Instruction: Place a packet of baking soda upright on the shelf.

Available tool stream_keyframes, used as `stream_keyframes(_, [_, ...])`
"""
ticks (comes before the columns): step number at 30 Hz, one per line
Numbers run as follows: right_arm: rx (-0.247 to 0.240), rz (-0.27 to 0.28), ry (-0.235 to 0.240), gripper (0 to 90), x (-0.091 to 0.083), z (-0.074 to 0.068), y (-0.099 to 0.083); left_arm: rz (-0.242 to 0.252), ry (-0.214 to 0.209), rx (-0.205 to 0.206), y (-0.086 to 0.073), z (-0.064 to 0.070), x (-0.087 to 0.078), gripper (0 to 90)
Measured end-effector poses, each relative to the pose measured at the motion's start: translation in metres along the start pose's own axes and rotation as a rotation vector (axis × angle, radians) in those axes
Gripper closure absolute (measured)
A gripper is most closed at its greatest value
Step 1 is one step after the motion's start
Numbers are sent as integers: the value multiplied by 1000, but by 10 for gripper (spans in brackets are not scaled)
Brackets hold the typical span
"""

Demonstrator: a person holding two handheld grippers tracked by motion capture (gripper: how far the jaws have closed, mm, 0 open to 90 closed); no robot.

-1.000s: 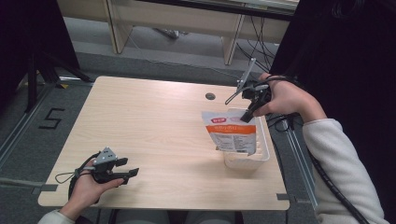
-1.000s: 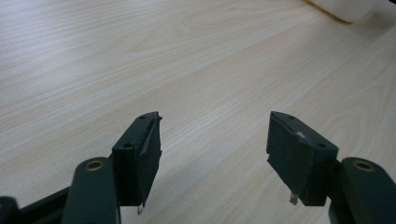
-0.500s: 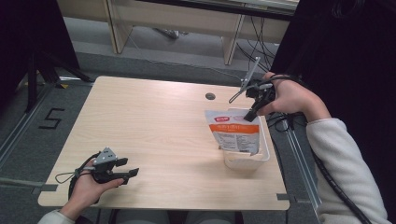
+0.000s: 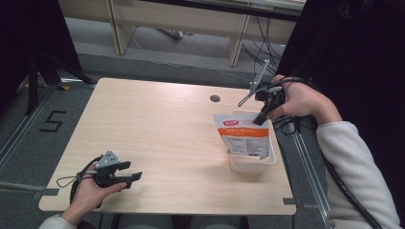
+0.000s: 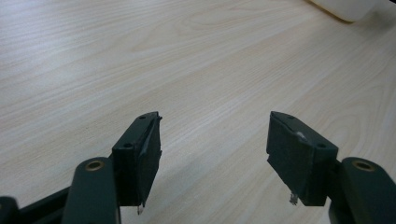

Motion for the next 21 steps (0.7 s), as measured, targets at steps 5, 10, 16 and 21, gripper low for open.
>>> stream_keyframes(5, [4, -3, 1, 900, -1, 1, -3, -4, 0, 12, 0, -1, -1, 346])
stream_keyframes(10, [1, -4, 1, 900, -2, 2, -6, -5, 0, 6, 0, 0, 0, 346])
stream_keyframes(16, [25, -20, -9, 900, -2, 2, -8, -3, -1, 12, 0, -1, 0, 346])
stream_keyframes(21, [17, -23, -4, 900, 0, 3, -10, -4, 1, 5, 0, 0, 0, 346])
Point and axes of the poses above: each handheld gripper's, and its own axes: x roughly forward along the jaws, y roughly out of its top, z roughly to its right, the point moved 3 cm from there along x, roughly forward along the jaws, and after that the axes turned 7 degrees about z, right-handed, at the moved point
